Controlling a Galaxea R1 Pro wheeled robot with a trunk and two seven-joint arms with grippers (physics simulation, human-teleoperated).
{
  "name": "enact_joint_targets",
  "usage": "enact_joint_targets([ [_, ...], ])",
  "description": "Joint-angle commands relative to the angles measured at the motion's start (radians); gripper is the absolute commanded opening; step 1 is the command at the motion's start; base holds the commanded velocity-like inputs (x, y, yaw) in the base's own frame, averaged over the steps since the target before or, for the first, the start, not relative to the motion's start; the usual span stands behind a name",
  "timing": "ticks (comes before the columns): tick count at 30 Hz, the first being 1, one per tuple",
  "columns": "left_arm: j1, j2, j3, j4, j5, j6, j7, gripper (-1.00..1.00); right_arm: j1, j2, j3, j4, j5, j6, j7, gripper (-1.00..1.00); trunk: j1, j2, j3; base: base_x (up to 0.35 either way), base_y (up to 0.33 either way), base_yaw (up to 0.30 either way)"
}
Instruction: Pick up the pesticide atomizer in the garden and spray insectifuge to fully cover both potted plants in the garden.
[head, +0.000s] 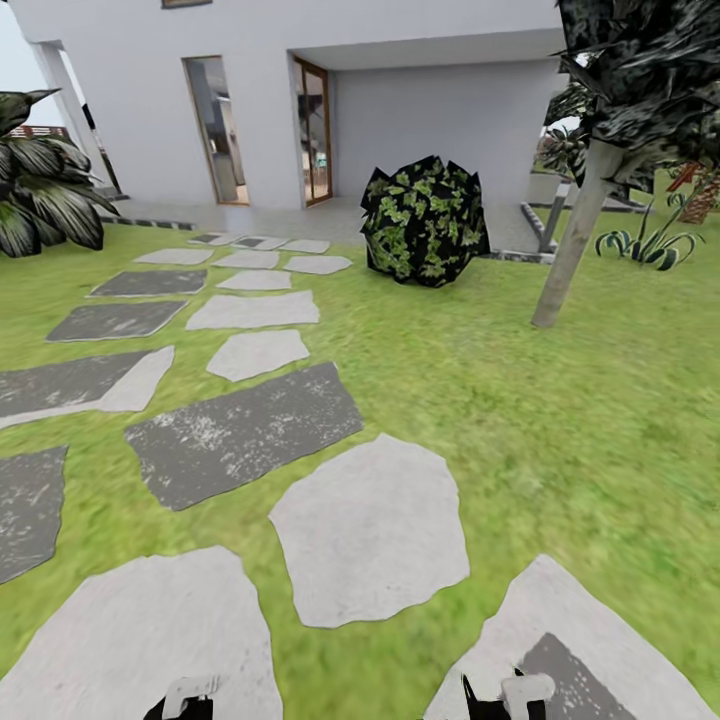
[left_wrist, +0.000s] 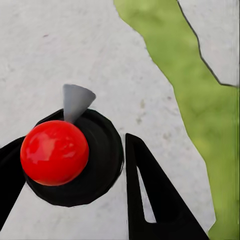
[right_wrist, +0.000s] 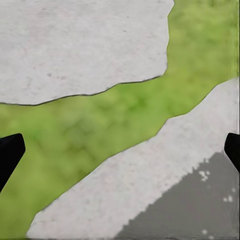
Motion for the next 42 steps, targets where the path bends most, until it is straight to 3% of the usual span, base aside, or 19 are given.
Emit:
enact_joint_targets([
  [1,0.000,0.000,-0.001,0.001,0.008,-0.003,-0.001,-1.00,-0.001,0.000,-0.002,0.001,0.007,-0.003,0.000,1.00,0.000,0.000,-0.001,0.000,0.000,-0.265],
  [42,0.000,0.000,-0.004,0.005,0.006,-0.005,-0.001,-1.00,-0.001,0.001,-0.001,0.001,0.008,-0.002,0.000,1.00,0.000,0.000,-0.001,0.000,0.000,-0.267],
])
